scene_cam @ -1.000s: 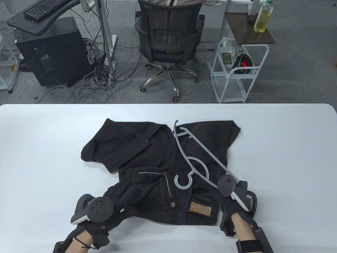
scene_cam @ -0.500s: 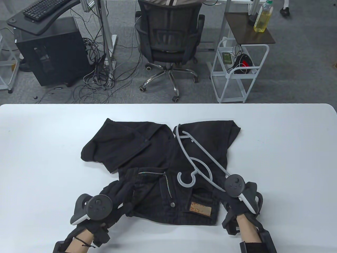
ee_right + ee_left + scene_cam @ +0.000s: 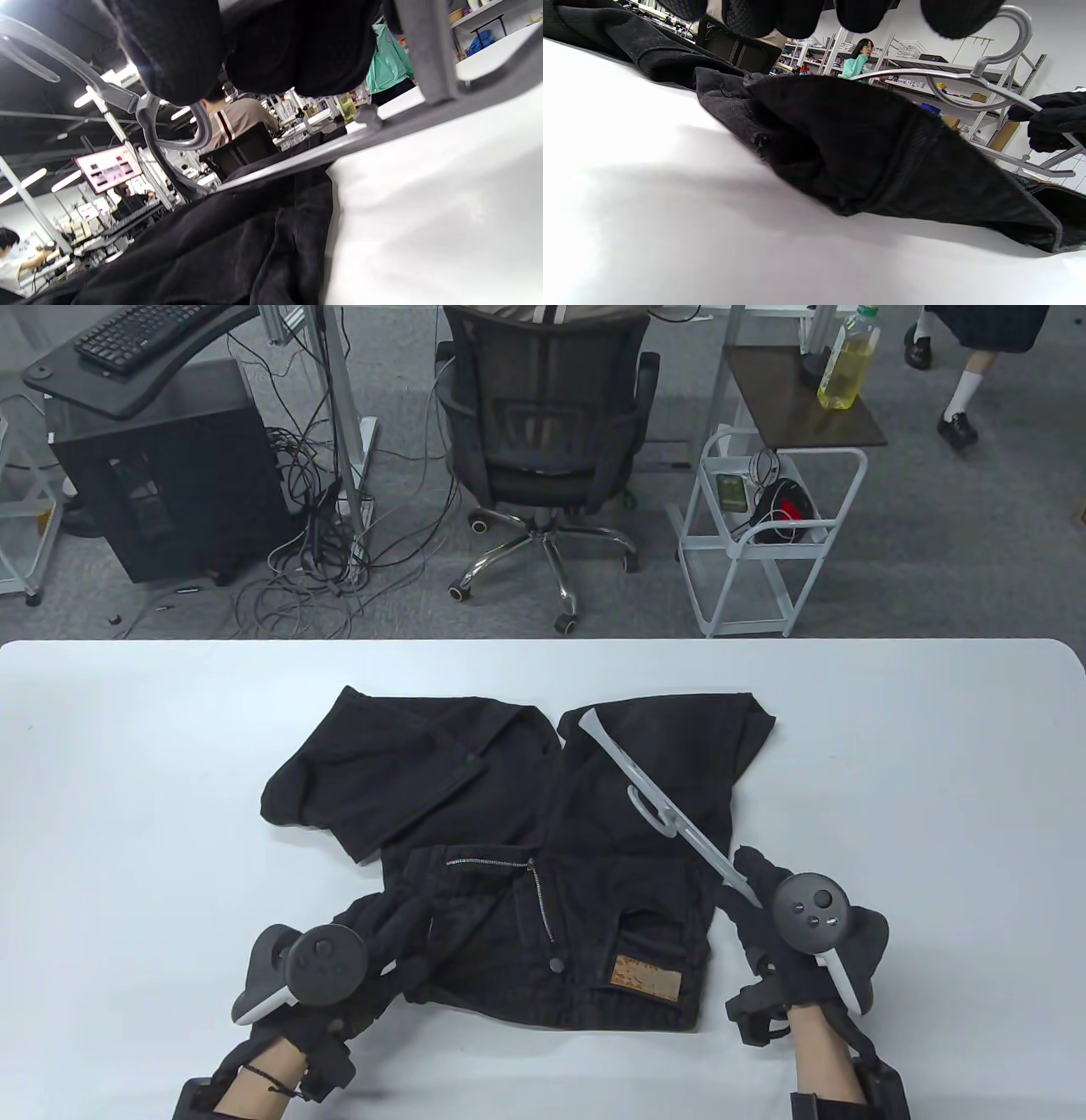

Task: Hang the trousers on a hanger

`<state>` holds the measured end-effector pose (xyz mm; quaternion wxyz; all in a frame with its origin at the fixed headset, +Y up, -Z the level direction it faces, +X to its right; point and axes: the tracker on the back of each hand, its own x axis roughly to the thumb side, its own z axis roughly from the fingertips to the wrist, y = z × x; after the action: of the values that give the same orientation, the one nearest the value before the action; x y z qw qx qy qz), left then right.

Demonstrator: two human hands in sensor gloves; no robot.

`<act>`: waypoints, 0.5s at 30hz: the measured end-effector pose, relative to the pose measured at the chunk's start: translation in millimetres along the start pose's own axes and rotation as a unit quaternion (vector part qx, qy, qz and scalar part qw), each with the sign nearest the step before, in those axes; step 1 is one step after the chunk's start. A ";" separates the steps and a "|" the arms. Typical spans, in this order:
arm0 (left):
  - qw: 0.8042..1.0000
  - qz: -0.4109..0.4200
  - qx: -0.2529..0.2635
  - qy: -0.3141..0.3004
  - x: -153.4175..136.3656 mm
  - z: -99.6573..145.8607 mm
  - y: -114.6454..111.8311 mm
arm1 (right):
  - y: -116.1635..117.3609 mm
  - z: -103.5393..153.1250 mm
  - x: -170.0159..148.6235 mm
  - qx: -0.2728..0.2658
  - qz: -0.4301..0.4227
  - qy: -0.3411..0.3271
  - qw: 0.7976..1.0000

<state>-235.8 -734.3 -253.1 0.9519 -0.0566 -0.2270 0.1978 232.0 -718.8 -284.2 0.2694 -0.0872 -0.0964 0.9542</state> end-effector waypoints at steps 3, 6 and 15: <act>1.000 0.000 -0.002 0.003 -0.1 -0.1 0.1 | -6.7 0.6 -2.2 -0.015 -0.014 0.005 1.000; 1.000 -0.001 -0.002 0.008 -0.8 -0.5 -0.3 | -14.7 2.3 -2.5 -0.029 -0.027 0.001 0.999; 0.999 -0.005 -0.018 0.051 -7.1 -1.9 -3.7 | -27.7 6.3 3.4 -0.020 -0.080 -0.068 0.994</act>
<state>-239.4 -740.6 -256.9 0.9621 -0.0827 -0.1822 0.1852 241.5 -694.7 -272.1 0.3363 -0.0192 -0.1400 0.9311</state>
